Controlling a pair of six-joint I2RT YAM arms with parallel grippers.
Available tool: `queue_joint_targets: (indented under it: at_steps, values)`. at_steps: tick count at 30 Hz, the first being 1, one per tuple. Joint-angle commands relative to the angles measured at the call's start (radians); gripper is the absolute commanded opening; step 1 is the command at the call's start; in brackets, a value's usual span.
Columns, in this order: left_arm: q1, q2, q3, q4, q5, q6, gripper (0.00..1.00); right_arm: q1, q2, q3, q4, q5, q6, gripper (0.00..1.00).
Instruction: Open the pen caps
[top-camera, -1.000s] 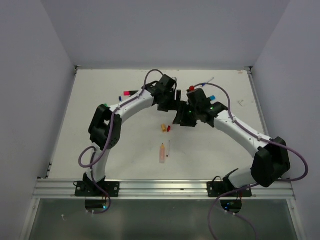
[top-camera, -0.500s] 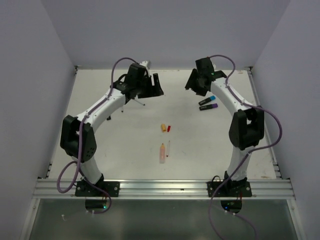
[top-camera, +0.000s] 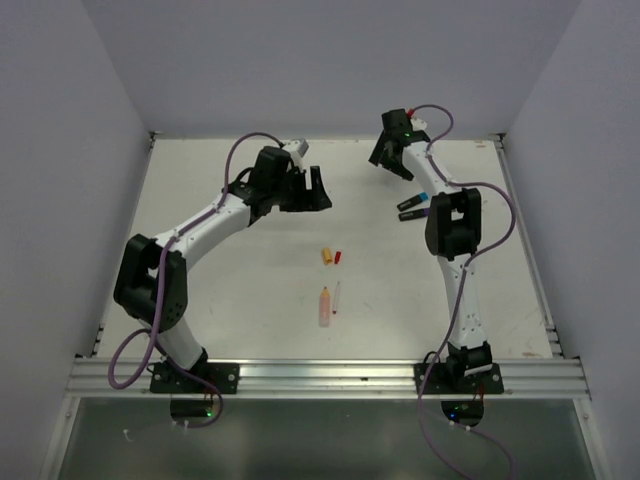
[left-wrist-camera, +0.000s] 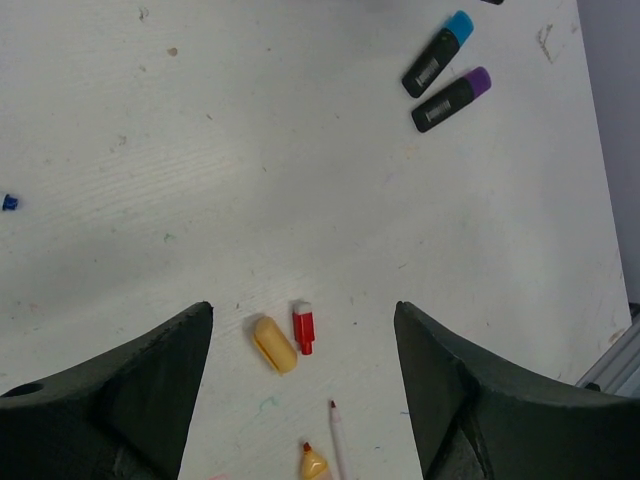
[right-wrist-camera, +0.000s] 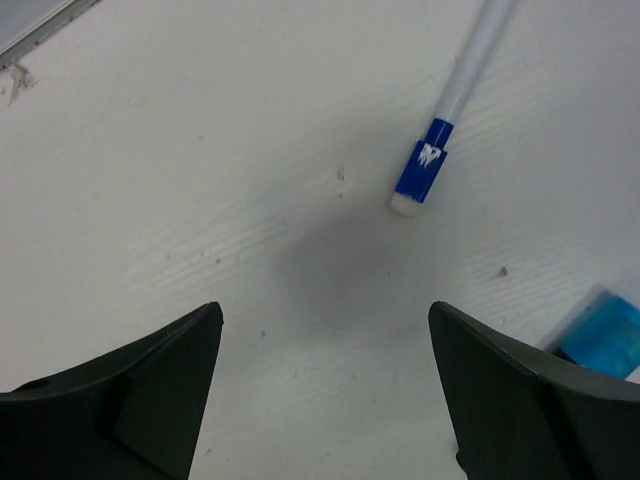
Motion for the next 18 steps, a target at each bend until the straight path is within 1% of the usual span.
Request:
queue_joint_targets:
  at_steps: [1, 3, 7, 10, 14, 16, 18]
  values:
    - [0.004, -0.044, -0.018, 0.071, 0.034, 0.044, 0.77, -0.027, 0.055, 0.112, -0.019, 0.08, -0.014, 0.88]
    - [0.004, -0.042, -0.021, 0.08, 0.037, 0.042, 0.78, -0.035, 0.106, 0.166, -0.033, 0.097, -0.017, 0.86]
    - [0.005, -0.022, -0.016, 0.102, 0.056, 0.036, 0.78, -0.038, 0.131, 0.163, -0.001, 0.135, -0.036, 0.84]
    - [0.005, -0.007, -0.015, 0.11, 0.067, 0.025, 0.78, -0.047, 0.161, 0.178, 0.013, 0.13, -0.037, 0.83]
    - [0.007, -0.001, -0.016, 0.12, 0.068, 0.013, 0.78, -0.062, 0.223, 0.281, -0.018, 0.115, -0.014, 0.81]
    - [0.011, 0.001, -0.018, 0.126, 0.071, 0.008, 0.78, -0.073, 0.232, 0.275, -0.019, 0.109, -0.001, 0.78]
    - [0.014, 0.002, -0.018, 0.126, 0.068, 0.004, 0.78, -0.079, 0.238, 0.272, -0.035, 0.104, 0.006, 0.72]
